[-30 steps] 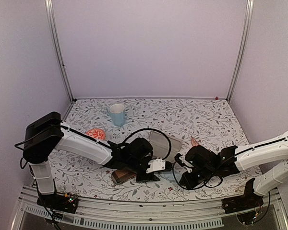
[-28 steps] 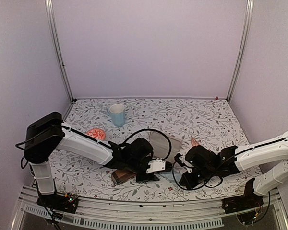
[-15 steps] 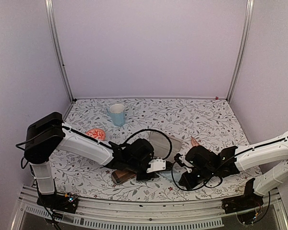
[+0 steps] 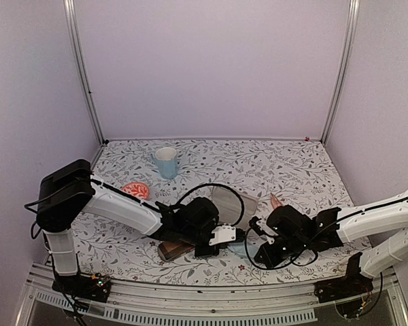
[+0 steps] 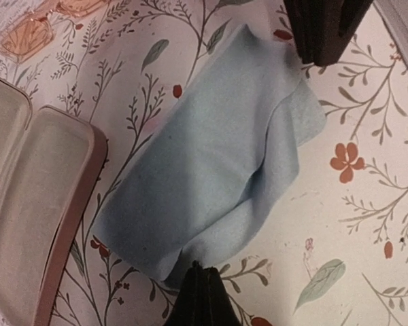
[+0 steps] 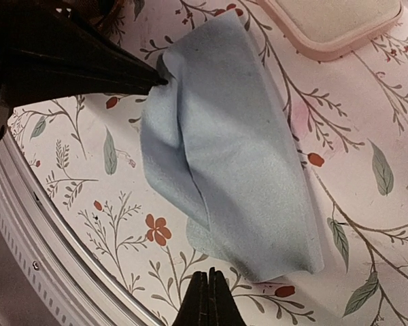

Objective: Organize the sunglasses
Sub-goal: Adjust the glasses cleaning cloth at the center of the board.

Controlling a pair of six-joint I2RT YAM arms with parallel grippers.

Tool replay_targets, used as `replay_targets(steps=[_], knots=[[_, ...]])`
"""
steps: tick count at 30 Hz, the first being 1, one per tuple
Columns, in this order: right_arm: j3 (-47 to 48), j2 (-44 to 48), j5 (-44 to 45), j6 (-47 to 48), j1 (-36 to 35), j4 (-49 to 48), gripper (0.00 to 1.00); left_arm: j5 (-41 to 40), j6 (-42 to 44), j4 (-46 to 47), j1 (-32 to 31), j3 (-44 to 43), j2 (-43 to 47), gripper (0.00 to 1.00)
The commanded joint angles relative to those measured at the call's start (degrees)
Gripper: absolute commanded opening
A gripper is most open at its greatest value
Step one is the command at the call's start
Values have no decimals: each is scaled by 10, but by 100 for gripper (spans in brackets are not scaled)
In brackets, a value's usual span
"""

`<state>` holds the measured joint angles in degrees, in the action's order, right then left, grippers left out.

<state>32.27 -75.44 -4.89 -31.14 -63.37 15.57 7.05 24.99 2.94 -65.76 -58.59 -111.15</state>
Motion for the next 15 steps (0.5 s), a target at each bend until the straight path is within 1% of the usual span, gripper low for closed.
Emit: replay_targets(steps=[1,5,15], knots=[[-9,15,-6,-5,7,-10,0,17,-13,13,-8,-3,0,0],[-11,19,-9,-6,8,-11,1,37,-38,3,-8,1,20,0],[-13,51,-22,0,12,-16,6,98,-133,-108,-8,-38,63,0]])
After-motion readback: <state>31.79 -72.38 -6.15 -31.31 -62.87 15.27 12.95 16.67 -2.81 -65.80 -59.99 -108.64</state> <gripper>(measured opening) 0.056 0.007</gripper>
